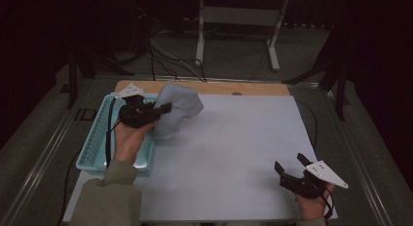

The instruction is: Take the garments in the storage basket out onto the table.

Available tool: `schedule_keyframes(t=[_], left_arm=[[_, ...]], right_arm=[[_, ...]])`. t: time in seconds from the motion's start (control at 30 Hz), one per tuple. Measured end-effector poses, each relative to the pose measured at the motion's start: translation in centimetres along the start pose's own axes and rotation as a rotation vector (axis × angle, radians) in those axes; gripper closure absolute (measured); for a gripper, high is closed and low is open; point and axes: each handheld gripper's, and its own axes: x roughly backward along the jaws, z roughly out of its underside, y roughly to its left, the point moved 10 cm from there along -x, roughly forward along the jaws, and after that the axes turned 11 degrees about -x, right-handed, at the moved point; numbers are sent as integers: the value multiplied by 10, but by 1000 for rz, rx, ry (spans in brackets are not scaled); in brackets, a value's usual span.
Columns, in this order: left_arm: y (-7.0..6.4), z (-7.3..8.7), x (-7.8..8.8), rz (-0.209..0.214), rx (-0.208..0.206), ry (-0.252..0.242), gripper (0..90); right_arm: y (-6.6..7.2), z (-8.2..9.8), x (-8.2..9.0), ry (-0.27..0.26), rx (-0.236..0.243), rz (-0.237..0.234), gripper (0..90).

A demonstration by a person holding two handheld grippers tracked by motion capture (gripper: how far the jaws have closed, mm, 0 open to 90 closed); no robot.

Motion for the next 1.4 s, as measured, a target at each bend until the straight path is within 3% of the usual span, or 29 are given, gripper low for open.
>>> schedule_keyframes(t=[1.4], left_arm=[[-24,-2,-36,41,-9,17,695]], right_arm=[[0,0,-1,1,3,-4,110]])
